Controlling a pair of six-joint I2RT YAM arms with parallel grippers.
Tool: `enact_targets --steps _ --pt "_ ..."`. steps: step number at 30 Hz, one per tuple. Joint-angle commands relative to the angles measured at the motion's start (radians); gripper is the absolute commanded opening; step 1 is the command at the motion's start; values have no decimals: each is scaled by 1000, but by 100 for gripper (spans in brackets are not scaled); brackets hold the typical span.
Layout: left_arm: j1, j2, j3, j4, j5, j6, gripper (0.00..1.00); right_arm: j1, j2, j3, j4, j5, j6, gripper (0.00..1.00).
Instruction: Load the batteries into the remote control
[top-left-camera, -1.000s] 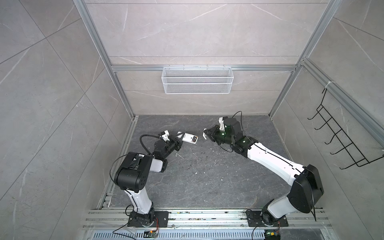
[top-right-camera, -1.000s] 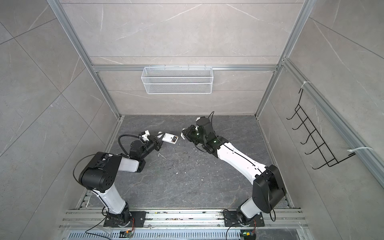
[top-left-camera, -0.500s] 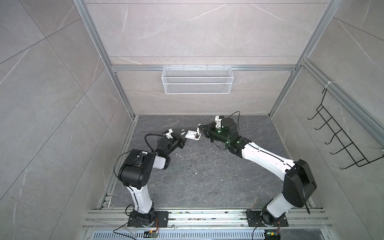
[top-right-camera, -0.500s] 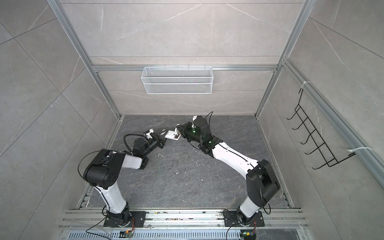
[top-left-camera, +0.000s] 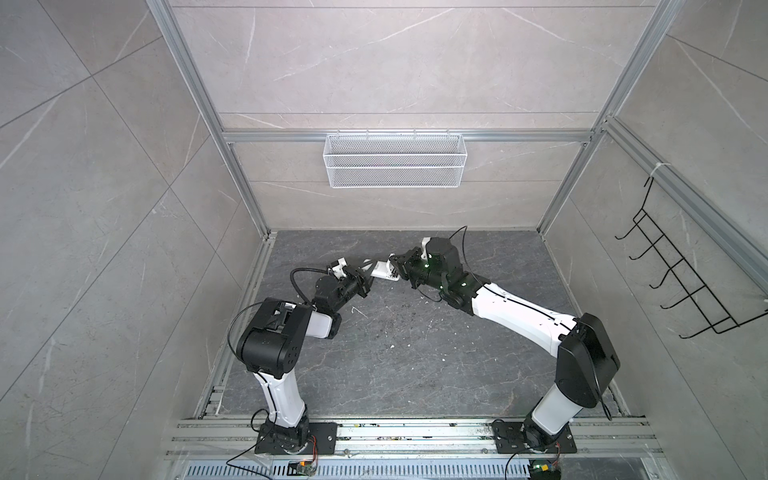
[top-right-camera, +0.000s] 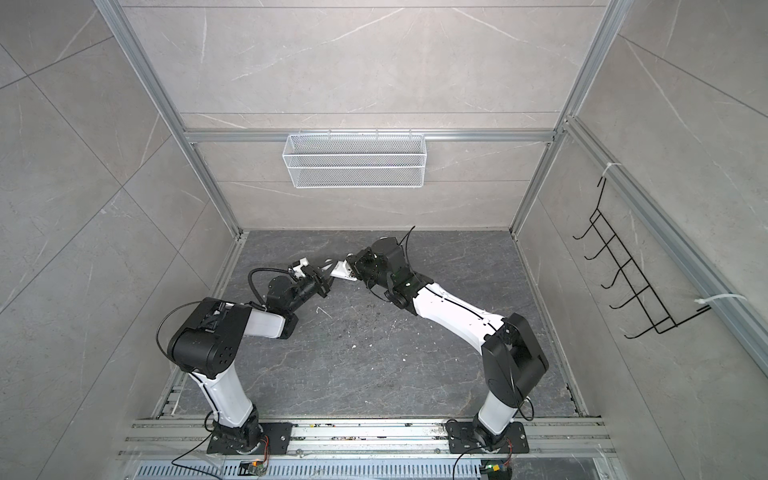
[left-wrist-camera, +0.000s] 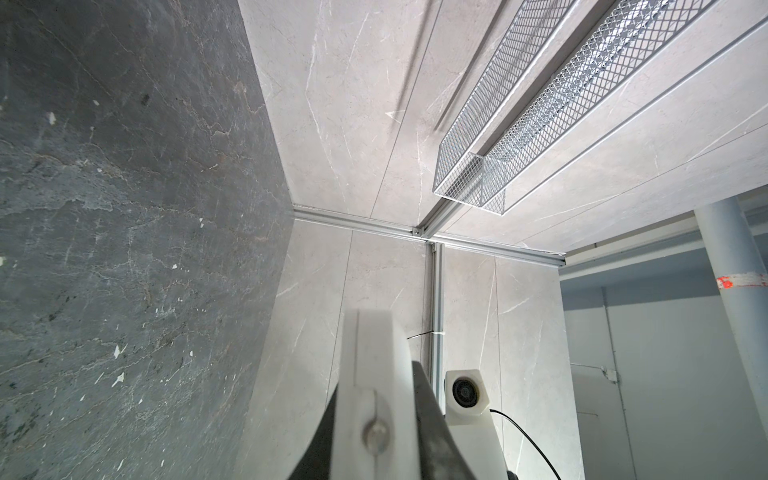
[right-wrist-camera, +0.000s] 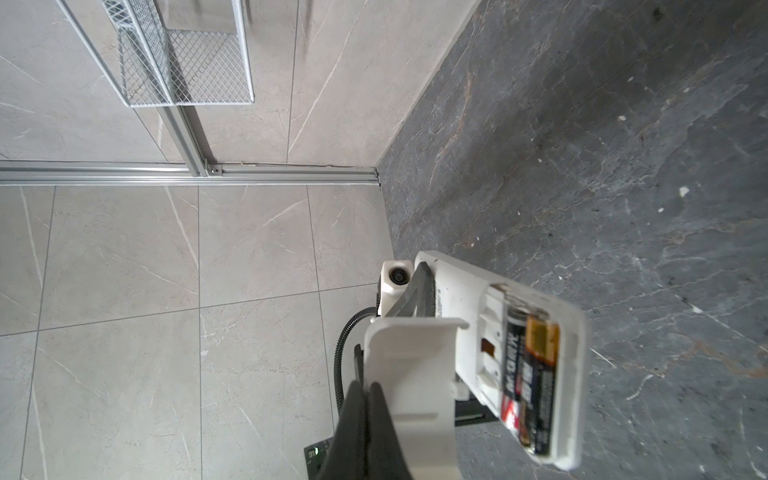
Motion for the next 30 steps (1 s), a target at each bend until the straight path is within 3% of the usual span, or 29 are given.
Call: enact_targets --steps 1,10,30 --pt "-2 11 21 75 28 -36 0 4 21 47 -77 40 -20 0" --pt "-2 23 43 74 53 -59 0 7 29 85 -122 51 -61 0" --pt "22 -28 0 74 75 -71 0 6 66 43 -22 20 -52 0"
